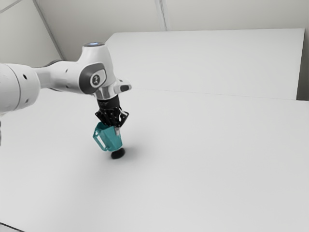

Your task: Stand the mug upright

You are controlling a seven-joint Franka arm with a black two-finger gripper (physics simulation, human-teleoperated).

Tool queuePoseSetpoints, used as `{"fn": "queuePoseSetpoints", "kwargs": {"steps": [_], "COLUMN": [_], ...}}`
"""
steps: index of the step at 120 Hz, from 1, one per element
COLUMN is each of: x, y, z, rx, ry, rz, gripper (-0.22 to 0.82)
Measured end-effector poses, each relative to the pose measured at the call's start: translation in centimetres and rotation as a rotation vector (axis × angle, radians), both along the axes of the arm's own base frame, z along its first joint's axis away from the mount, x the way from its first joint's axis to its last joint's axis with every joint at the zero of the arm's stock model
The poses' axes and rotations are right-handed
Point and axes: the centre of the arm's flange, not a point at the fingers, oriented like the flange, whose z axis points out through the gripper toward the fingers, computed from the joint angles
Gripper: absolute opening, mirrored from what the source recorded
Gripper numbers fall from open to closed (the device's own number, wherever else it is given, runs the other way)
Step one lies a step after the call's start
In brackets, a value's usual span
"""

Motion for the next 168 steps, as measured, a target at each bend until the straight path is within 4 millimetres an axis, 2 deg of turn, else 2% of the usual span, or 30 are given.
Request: {"fn": "queuePoseSetpoints", "kwargs": {"steps": [38,64,71,86,106,131,168], "x": [0.5,0.4,0.4,0.2,0.0,0.5,0.7], "y": [-0.4,-0.5,-0.7,-1.6,-2.0,-1.8,-1.1], "z": [-2.1,-2.3,-2.0,0.3,4.4,10.1,18.7], "rx": [0.014,0.016,0.015,0.013,0.010,0.015,0.013], "ry": [0.006,0.004,-0.004,-0.044,-0.106,-0.136,-0.165], "rz": [0.040,0.067,0.072,0.072,0.081,0.080,0.016], "gripper": [-0.13,0.12,0.22,0.39,0.51,0.57,0.60]}}
